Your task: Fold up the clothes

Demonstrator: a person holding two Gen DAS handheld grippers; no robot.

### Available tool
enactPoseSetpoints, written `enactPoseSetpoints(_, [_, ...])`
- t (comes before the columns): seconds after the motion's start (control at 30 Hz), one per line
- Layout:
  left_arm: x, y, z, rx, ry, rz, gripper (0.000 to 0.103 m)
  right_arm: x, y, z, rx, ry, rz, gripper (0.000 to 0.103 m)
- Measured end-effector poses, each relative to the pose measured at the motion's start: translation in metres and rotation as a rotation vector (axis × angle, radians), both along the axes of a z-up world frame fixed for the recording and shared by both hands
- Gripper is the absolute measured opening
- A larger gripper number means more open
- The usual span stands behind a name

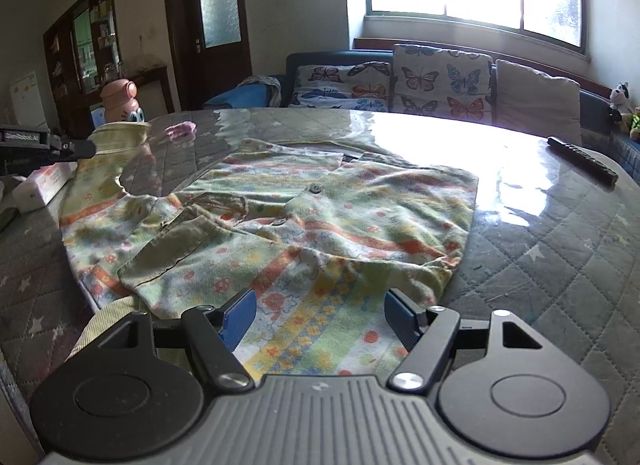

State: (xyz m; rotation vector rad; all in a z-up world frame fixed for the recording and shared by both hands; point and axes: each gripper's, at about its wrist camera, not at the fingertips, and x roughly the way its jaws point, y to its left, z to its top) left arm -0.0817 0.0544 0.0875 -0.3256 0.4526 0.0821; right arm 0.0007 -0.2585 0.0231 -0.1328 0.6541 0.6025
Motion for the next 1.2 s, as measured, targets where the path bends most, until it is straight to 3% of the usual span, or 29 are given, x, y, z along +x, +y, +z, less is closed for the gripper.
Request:
enactPoseSetpoints(0.17, [0.013,-0.053,0.007,-0.014,-0.024,-0.203,0.008,0.003,-0.012,0.004,0.026,0.002,-0.045,0.072])
enactPoseSetpoints(0.33, [0.021,-0.089,0.005,-0.010,-0.037,-0.347,0.008,0.007,-0.026,0.009,0.054,0.002,-0.094,0.072])
enactPoseSetpoints(0.57, [0.033,-0.125,-0.024,0.022,0.051,-0.473,0.008,0.012,-0.033,0.009,0.091,0.029,-0.125,0.068])
enactPoseSetpoints(0.67, [0.035,-0.132,-0.035,0.035,0.093,-0.510,0.013,0.013,-0.033,0.010,0.112,0.046,-0.126,0.067])
enactPoseSetpoints(0.73, [0.034,-0.134,-0.041,0.044,0.115,-0.536,0.028,0.014,-0.031,0.011,0.118,0.048,-0.122,0.066])
enactPoseSetpoints(0.8, [0.028,-0.133,-0.042,0.071,0.108,-0.545,0.046,0.015,-0.028,0.012,0.124,0.050,-0.117,0.066])
enactPoseSetpoints(1.0, [0.023,-0.105,-0.043,0.116,0.119,-0.444,0.054,0.017,-0.006,0.007,0.115,0.076,-0.051,0.052])
enactPoseSetpoints(1.2, [0.030,-0.066,-0.044,0.125,0.147,-0.297,0.054,0.025,0.019,-0.007,0.078,0.124,-0.004,0.036])
